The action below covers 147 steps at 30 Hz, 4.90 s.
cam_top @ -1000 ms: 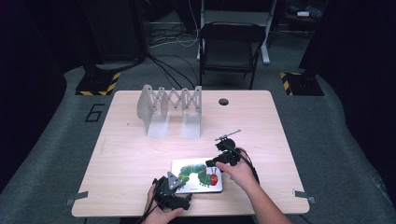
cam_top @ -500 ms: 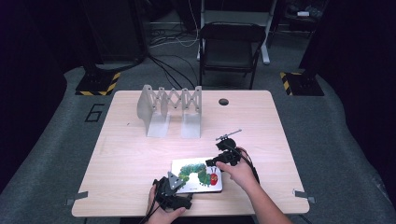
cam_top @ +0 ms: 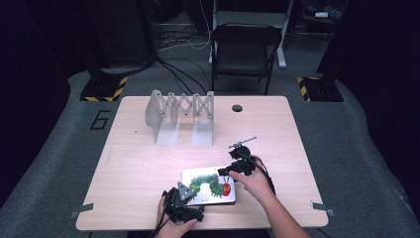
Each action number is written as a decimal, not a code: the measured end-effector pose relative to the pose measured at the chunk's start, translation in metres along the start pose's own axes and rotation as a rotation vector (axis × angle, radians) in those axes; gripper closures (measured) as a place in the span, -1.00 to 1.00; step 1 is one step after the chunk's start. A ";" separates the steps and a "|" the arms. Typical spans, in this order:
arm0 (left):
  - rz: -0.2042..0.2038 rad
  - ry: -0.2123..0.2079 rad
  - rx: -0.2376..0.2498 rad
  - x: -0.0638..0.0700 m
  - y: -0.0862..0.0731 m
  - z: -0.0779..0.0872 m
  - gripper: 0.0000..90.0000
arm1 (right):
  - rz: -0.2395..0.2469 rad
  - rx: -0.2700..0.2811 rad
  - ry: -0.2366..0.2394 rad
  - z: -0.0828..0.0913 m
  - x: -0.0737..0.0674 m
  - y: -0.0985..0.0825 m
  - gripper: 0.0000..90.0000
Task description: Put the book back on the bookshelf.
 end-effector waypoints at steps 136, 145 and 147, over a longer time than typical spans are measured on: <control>0.036 0.046 0.084 -0.002 -0.005 0.002 -0.91 | -0.006 -0.121 -0.103 -0.032 0.002 -0.002 -0.42; 0.033 0.033 0.069 -0.002 -0.004 0.003 -0.90 | -0.003 -0.129 -0.088 -0.031 0.003 -0.002 -0.41; 0.036 0.029 0.066 -0.003 -0.004 0.003 -0.90 | -0.007 -0.131 -0.090 -0.029 0.003 -0.001 -0.41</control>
Point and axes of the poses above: each handheld gripper's, and its own axes: z roughly backward along the jaws, y roughly out of its top, x roughly to its right, the point moved 7 cm from there along -z, roughly forward along the jaws, and after that the axes turned 3 degrees about x, right-handed, at the moved point
